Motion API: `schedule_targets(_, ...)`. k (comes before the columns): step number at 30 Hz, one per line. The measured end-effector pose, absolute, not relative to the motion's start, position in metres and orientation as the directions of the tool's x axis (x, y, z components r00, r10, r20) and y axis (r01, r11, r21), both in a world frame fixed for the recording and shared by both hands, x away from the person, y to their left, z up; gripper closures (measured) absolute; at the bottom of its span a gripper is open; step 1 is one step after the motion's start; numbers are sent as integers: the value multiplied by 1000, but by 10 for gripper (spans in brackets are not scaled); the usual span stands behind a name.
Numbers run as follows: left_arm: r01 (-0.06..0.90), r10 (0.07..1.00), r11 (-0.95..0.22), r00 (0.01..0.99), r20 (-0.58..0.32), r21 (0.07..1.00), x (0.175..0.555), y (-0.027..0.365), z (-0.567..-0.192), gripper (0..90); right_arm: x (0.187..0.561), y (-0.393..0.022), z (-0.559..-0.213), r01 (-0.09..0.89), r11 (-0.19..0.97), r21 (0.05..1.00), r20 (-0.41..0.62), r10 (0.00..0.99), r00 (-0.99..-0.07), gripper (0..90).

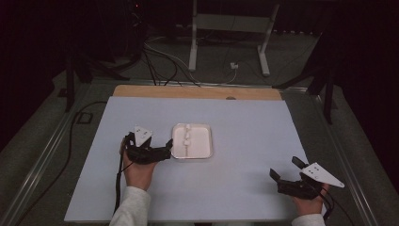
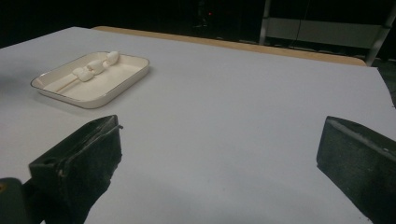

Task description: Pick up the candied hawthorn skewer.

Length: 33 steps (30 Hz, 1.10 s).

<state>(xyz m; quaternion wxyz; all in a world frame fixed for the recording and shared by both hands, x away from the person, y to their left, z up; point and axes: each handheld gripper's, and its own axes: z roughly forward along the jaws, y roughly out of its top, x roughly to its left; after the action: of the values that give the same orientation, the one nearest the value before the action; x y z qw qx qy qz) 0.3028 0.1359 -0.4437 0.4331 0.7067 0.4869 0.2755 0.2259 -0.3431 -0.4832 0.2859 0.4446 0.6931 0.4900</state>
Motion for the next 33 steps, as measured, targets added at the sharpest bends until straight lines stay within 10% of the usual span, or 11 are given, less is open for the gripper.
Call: schedule_targets(33, 642, 894, -237, 437, -94, 729, 344, 76, -488, 44, 226, -345, -484, 344, 108, 933, 53, 903, -427, 0)
